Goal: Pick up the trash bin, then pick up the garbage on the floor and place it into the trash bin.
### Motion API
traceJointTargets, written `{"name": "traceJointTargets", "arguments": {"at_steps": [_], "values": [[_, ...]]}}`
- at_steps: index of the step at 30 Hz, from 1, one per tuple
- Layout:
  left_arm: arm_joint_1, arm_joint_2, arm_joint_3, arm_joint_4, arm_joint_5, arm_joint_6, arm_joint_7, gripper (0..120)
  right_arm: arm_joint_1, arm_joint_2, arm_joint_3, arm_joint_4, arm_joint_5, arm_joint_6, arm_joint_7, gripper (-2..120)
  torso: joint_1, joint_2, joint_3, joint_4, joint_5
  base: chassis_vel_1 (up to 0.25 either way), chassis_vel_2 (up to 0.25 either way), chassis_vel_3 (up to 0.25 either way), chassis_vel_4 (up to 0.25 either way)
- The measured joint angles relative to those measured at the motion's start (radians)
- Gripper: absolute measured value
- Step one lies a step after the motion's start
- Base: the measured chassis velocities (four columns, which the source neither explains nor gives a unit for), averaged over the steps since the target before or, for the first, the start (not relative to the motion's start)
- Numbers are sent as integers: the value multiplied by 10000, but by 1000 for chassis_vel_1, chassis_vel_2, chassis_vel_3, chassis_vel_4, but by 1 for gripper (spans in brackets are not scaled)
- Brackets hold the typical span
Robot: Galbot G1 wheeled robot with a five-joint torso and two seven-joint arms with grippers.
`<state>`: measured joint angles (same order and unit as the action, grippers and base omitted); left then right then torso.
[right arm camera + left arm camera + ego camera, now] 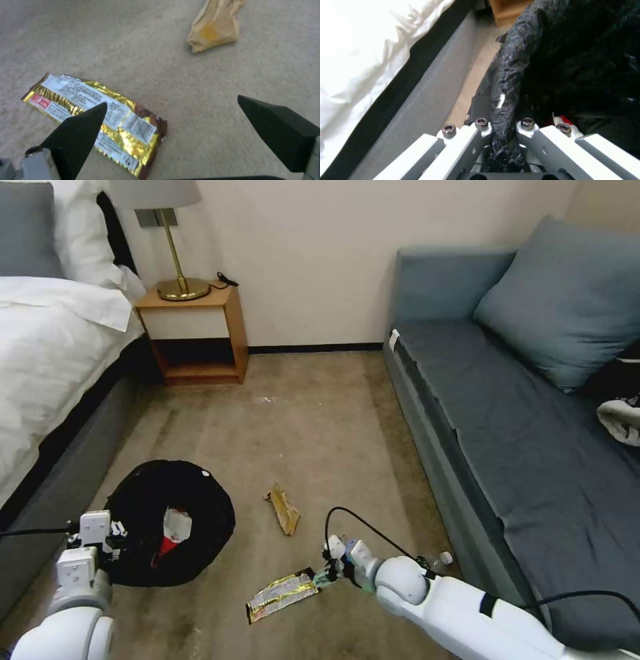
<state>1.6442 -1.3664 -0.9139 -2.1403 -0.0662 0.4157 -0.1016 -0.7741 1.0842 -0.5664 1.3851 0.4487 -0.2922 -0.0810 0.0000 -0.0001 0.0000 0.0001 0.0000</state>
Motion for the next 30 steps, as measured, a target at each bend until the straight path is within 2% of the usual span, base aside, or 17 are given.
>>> {"name": "traceJointTargets", "arguments": {"at_steps": [11,15,21,24,27,30], "values": [[-31,-51,29,-72,54,-38,-51,3,-630,820,923,-1056,-340,-101,-151,100,0,0,0,-2,-1,0,0,0,0],[-41,-150,85,-72,48,-37,-57,3,-910,1201,1361,-1447,-994,-21,-309,100,0,0,0,-1,0,0,0,0,0],[-24,-160,77,-114,45,-37,-60,3,-1031,1284,1409,-1589,-1106,-29,-361,99,0,0,0,-2,1,0,0,0,0],[-19,-152,50,-115,38,-37,-60,3,-1128,1296,1425,-1648,-1106,-4,-483,94,0,1,0,-1,-1,0,0,0,0],[-15,-180,46,-91,35,-41,-65,3,-1233,1389,1527,-1796,-1263,218,-759,83,0,0,0,-1,0,0,0,0,0],[-15,-205,69,-76,51,-44,-67,3,-1264,1418,1537,-1839,-1435,265,-813,77,0,0,0,-1,0,0,0,0,0]]}}
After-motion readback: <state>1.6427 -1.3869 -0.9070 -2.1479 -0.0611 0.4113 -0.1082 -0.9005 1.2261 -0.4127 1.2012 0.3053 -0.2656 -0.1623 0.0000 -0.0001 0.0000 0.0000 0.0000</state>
